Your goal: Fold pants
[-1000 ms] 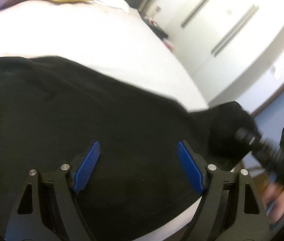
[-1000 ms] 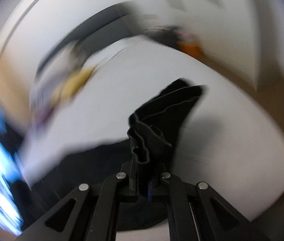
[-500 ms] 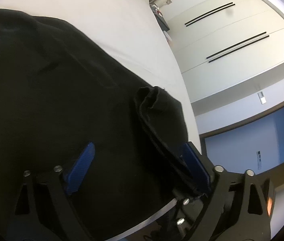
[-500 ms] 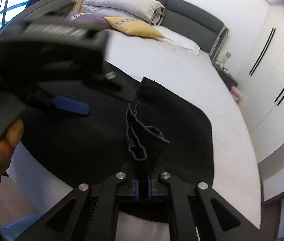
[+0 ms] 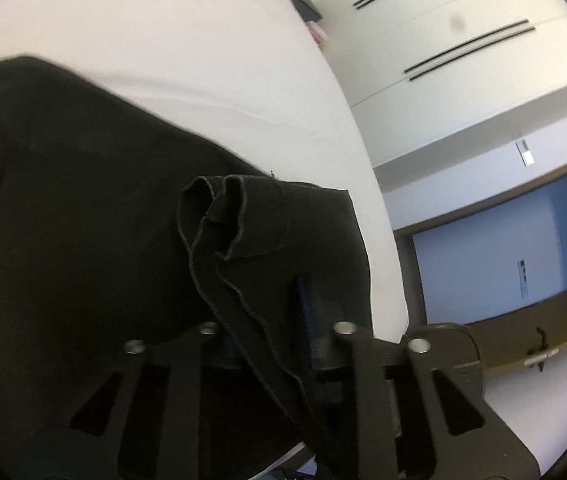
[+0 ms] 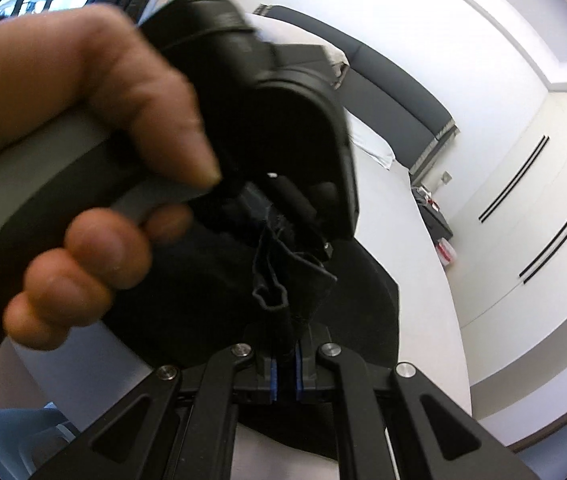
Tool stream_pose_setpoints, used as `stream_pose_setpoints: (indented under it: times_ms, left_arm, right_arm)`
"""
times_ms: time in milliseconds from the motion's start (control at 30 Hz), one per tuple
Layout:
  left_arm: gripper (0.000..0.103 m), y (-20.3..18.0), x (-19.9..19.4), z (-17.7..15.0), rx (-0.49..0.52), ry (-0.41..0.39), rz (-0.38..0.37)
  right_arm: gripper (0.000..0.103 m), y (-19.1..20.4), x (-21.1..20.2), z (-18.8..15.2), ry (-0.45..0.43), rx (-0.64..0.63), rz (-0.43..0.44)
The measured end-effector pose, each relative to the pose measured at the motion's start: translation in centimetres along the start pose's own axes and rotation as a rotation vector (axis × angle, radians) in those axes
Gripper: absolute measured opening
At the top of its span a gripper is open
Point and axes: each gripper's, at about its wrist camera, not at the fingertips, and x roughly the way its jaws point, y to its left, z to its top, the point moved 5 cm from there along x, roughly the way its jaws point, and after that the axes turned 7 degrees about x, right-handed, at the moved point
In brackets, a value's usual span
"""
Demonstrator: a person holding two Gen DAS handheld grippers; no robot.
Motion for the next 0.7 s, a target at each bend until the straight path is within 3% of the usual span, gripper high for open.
stream_pose_setpoints:
  times_ms: [167, 367, 533, 600, 700]
  left_arm:
    - [0.01, 0.4, -1.5, 0.9, 0.018, -0.028, 0.013]
    - [0.01, 2.9, -4.3, 1.1, 0.052, -0.053, 0.122]
    - [0.01, 6.8, -6.1, 0.5, 0.005, -0.073, 0.184]
    - [0.01, 8.1, -5.5, -0.3, -0.005, -0.057, 0.207]
    - [0.01, 9.7, -4.5, -1.6, -0.032, -0.039, 0.207]
  right_arm:
    - [0.006, 1.3, -0.1, 1.9, -0.027, -0.034, 0.033]
    - [0.006, 4.9, 0.8, 5.5, -0.058, -0.07, 0.108]
    - [0.007, 8.9, 2.0, 7.8, -0.062, -0.101, 0.173]
    - [0.008, 10.0, 2.7, 8.0, -0.052, -0.11, 0.19]
    - [0.02, 11.1, 4.9, 6.5, 0.046, -0.143, 0.252]
